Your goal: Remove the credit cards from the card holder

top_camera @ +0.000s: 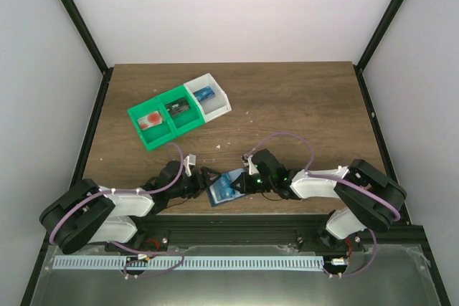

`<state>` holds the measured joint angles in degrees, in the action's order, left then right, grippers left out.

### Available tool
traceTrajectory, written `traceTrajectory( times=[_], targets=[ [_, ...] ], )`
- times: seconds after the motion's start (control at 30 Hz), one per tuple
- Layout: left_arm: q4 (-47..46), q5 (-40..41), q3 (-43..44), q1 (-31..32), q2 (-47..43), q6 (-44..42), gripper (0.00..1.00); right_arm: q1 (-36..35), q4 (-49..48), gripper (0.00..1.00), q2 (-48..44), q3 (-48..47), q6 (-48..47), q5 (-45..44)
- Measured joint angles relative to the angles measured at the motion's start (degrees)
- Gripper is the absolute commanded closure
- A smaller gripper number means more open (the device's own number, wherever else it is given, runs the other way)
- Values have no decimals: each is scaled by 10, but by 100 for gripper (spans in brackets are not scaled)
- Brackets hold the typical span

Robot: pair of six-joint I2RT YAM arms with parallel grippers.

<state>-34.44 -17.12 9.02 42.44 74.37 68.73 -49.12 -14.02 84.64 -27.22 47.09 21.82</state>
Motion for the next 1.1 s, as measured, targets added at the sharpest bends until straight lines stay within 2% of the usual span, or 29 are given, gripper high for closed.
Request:
traceTrajectory(
  times=[0.57,0.83,1.1],
  targets=[
    [14,1,0,0,-13,-2,19,7,67,100,-85,10,4,-61],
    [38,-7,0,0,-79,11,23,7,97,100,-167,10,25,-86],
    [-10,-11,-14,0,-157,51,28,8,53,100,-229,-3,104,-99]
  ],
)
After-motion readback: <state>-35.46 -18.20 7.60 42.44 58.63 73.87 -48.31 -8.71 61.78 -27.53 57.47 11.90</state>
